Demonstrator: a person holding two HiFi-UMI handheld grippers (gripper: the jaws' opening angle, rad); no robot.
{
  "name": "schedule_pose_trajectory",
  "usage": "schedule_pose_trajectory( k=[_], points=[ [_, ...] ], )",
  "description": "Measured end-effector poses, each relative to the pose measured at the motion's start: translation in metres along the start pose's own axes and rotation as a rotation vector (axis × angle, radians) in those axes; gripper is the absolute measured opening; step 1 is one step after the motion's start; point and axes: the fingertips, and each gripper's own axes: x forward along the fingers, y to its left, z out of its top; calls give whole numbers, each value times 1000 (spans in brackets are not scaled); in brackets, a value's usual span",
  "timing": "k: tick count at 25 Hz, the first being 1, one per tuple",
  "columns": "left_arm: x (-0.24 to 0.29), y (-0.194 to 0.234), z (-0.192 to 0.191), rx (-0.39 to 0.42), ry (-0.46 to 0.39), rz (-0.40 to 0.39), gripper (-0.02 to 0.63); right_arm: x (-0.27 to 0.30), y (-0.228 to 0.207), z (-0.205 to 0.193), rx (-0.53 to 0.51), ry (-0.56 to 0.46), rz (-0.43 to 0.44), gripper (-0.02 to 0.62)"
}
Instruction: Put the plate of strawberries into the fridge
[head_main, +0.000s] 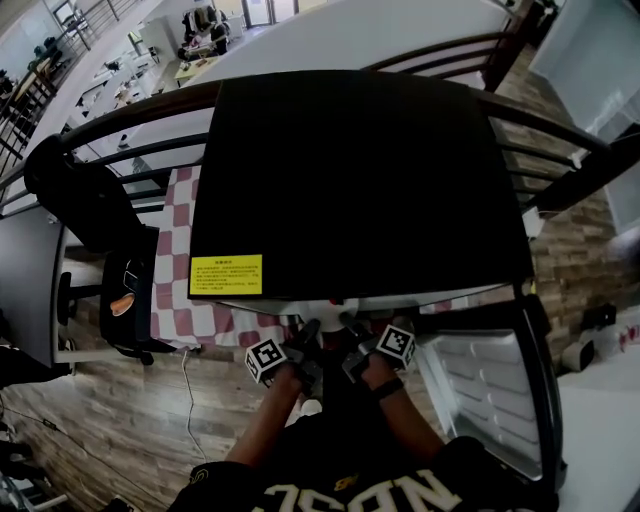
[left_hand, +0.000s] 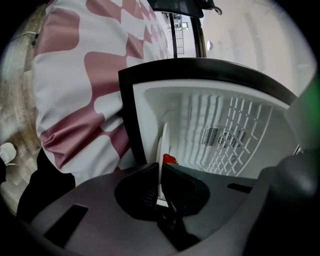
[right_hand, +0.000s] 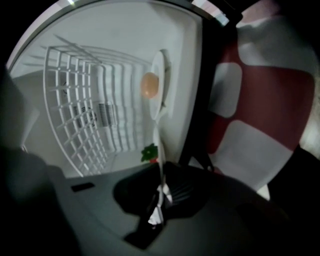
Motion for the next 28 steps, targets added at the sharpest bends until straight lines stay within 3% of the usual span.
schedule_pose_trajectory(
  k=[6,11,17,23,28],
  points=[
    [4,5,5,-14,-26,2,32,8,3,8,-60,-19,63,35],
    [7,8,10,2,-37,14,32,2,6,0,-91,-24,41,37],
    [8,4,8,-10,-39,8,32,-7,12,-7,-189,-57,113,143],
    [9,9,11,-12,-46,12,32,-6,4,-15,-39,-79,210,141],
    [12,6,13,-1,-58,8,32,-2,-3,-24,-51,-57,195,137]
  ],
)
